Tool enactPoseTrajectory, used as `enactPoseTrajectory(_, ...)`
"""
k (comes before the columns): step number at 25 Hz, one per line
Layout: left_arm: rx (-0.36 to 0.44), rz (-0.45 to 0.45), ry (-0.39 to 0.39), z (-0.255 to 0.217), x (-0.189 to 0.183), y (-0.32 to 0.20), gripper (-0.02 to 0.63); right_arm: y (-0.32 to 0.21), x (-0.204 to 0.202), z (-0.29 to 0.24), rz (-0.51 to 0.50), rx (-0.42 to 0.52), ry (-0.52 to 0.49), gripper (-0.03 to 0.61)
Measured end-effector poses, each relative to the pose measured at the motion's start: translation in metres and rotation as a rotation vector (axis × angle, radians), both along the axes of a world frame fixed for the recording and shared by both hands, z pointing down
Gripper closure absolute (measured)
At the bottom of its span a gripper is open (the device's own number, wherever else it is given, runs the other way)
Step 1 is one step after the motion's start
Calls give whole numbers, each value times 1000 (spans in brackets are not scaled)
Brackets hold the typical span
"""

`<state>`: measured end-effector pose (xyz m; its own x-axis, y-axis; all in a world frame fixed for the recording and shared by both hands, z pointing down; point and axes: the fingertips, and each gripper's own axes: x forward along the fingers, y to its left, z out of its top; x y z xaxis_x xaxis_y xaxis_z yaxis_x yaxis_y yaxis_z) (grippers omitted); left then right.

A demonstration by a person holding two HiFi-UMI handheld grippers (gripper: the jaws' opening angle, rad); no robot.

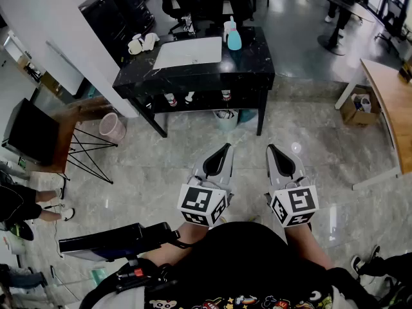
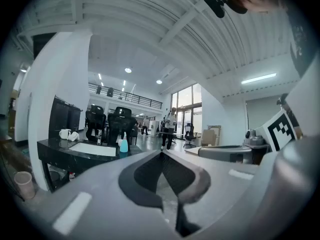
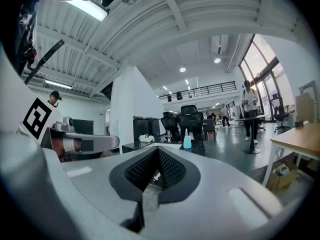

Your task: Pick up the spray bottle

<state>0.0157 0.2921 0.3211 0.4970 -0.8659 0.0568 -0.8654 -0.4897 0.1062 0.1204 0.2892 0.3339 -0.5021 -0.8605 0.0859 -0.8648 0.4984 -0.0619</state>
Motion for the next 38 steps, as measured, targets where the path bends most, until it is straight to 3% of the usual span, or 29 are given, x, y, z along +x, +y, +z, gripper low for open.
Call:
enactPoseTrajectory(11,-18,6,5,6,7,-8,614,-4,-2,1,-5,18,-24,555)
enactPoseTrajectory(24,-61,-33,-2,31,66,-41,614,-41,62,25,-23,-15,-33,555)
enactPoseTrajectory(30,-69,-90,-7,33,54,-72,614,-74,61,37,-47,-48,-43,555)
enactPoseTrajectory(38,-69,-60,15,37,24,-156,614,-151,22,39,-61,-50,-10,555)
